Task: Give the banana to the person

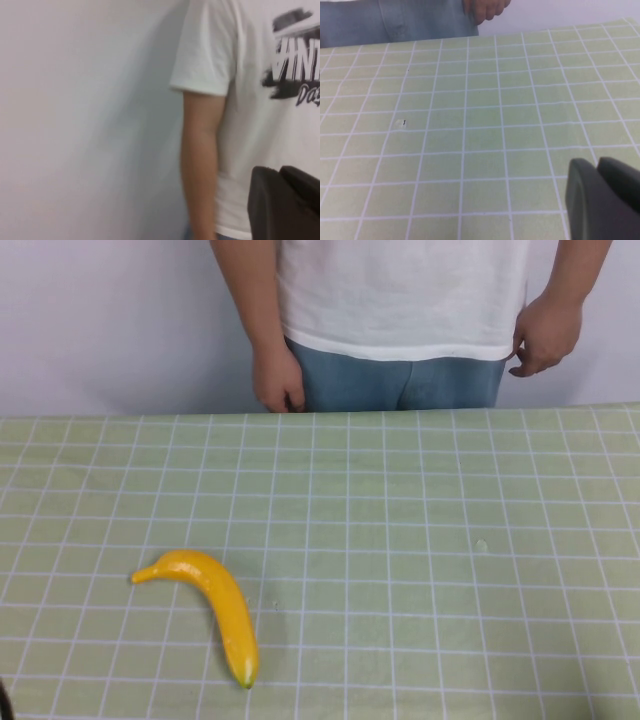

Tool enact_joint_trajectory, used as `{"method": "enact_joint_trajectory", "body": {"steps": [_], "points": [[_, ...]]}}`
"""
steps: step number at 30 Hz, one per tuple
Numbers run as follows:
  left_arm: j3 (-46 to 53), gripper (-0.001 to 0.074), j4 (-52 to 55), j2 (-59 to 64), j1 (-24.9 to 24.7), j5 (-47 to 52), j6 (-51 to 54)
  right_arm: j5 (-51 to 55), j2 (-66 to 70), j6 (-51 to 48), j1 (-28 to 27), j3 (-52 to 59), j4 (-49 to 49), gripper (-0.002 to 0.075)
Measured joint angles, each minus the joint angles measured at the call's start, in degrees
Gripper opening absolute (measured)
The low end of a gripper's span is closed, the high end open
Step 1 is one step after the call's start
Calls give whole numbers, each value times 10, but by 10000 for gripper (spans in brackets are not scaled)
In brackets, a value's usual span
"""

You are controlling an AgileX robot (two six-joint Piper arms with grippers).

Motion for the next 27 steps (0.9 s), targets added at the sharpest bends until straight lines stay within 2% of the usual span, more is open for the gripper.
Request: {"method": "enact_joint_trajectory", "body": {"steps": [5, 16, 22, 27], "points": [[-1, -4, -90, 50, 0, 23, -15, 1, 0, 0, 0, 0, 0, -7], [-2, -4, -140, 96, 0, 113, -7, 1, 0, 0, 0, 0, 0, -7], [-21, -4, -124, 167, 0, 232, -41, 1, 0, 0, 0, 0, 0, -7], [-86, -4, -6, 258, 0, 344, -144, 1, 0, 0, 0, 0, 0, -7]]}}
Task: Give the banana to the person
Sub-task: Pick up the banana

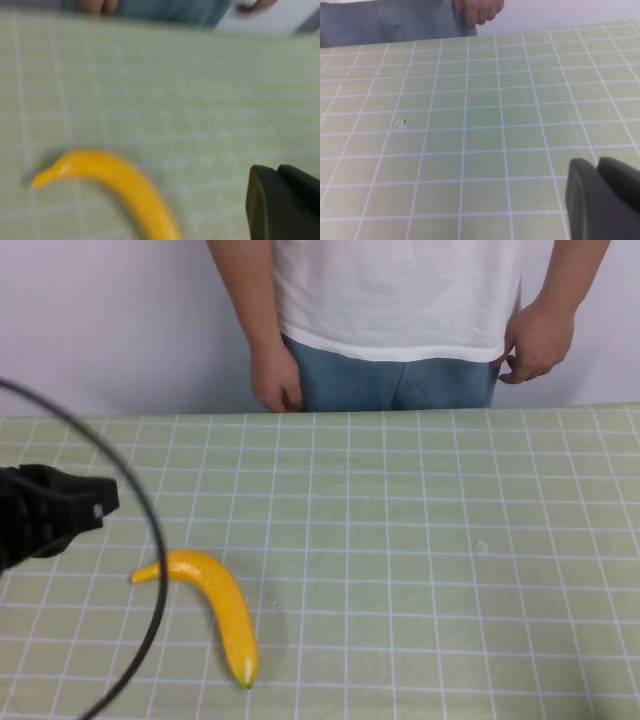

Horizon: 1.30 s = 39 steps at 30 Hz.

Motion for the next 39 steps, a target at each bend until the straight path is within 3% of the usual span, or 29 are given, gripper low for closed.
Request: {"method": "enact_joint_trajectory", "body": {"steps": [6, 15, 19, 21, 23, 26, 28, 33, 39], "points": [[-70, -4, 191, 96, -25, 58, -153, 0, 0, 0, 0, 0, 0, -7], [-74, -4, 378, 213, -179, 46, -466, 0, 0, 0, 0, 0, 0, -7], [-74, 11, 389, 273, -221, 36, -525, 0, 0, 0, 0, 0, 0, -7], [-74, 66, 372, 300, -227, 32, -532, 0, 0, 0, 0, 0, 0, -7], [-74, 176, 353, 321, -230, 31, -536, 0, 0, 0, 0, 0, 0, -7], [-74, 419, 340, 352, -230, 21, -551, 0, 0, 0, 0, 0, 0, -7], [-75, 529, 336, 375, -230, 1, -555, 0, 0, 0, 0, 0, 0, -7], [-77, 598, 326, 433, -230, -48, -558, 0, 0, 0, 0, 0, 0, -7], [-79, 584, 325, 491, -230, -107, -554, 0, 0, 0, 0, 0, 0, -7]]}}
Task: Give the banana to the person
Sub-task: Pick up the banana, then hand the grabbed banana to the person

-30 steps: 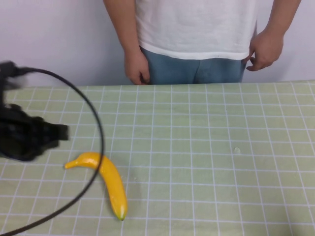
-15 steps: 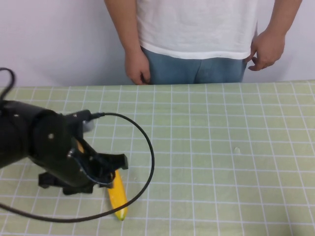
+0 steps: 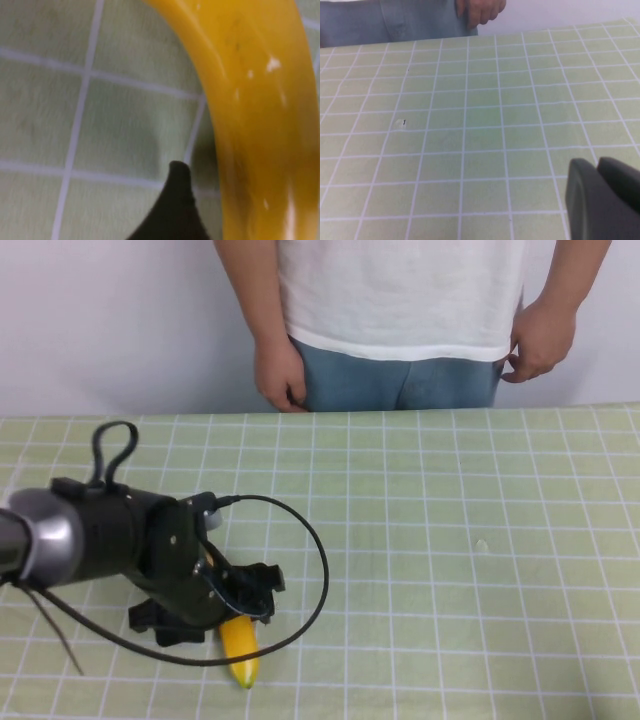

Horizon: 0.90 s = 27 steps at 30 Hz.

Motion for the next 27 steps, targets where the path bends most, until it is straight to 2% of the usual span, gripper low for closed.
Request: {"method": "enact_joint_trajectory", "body": {"steps": [3, 7, 14, 19, 27], "points": [[-1, 492, -1, 22, 0, -22, 12, 0, 0, 0, 0, 0, 0, -7], [-1, 275, -2, 29, 0, -26, 58, 0, 0, 0, 0, 0, 0, -7], [-3, 283, -1, 11, 0, 28, 201, 0, 0, 0, 0, 0, 0, -8], [-28, 283, 72, -51, 0, 94, 306, 0, 0, 0, 0, 0, 0, -7], [-106, 283, 223, -193, 0, 121, 322, 0, 0, 0, 0, 0, 0, -7]]}}
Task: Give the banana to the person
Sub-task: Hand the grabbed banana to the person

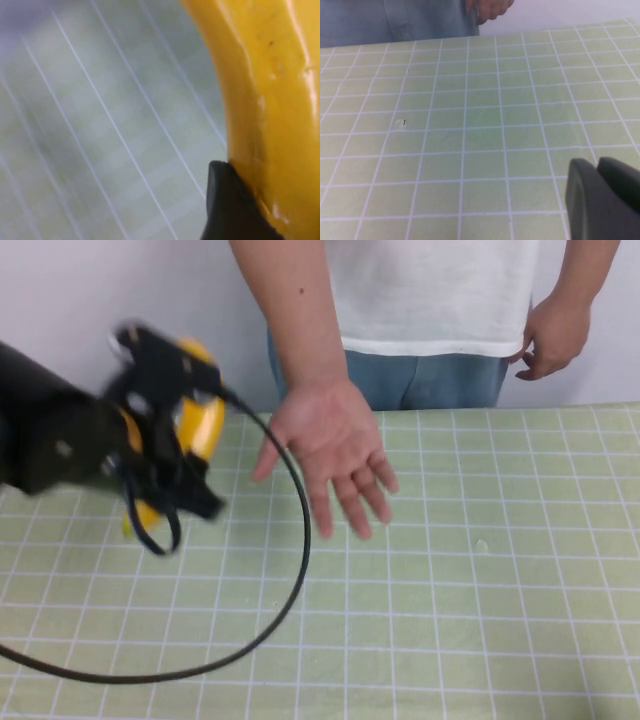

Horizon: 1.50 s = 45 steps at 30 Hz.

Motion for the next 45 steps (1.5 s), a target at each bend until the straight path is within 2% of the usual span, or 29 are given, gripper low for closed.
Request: {"method": "enact_joint_trajectory", "body": {"steps": [4, 8, 11, 15, 21, 28, 34, 36, 41, 45], "points": [[-66, 283, -28, -29, -6, 25, 136, 0, 0, 0, 0, 0, 0, -7], [-140, 283, -106, -11, -13, 110, 316, 0, 0, 0, 0, 0, 0, -8], [-193, 283, -132, 14, -14, 172, 390, 0, 0, 0, 0, 0, 0, -7], [-240, 283, -135, 50, -26, 210, 426, 0, 0, 0, 0, 0, 0, -7], [-280, 283, -122, 112, -81, 223, 456, 0, 0, 0, 0, 0, 0, -8], [-287, 283, -43, 166, -95, 225, 367, 0, 0, 0, 0, 0, 0, -7], [-287, 285, -33, 168, -95, 221, 340, 0, 0, 0, 0, 0, 0, -8], [-287, 329, -34, 168, -95, 217, 331, 0, 0, 0, 0, 0, 0, -7], [-301, 564, -43, 170, -95, 229, 275, 0, 0, 0, 0, 0, 0, -7], [-336, 617, -50, 171, -95, 255, 247, 0, 0, 0, 0, 0, 0, -7]]}}
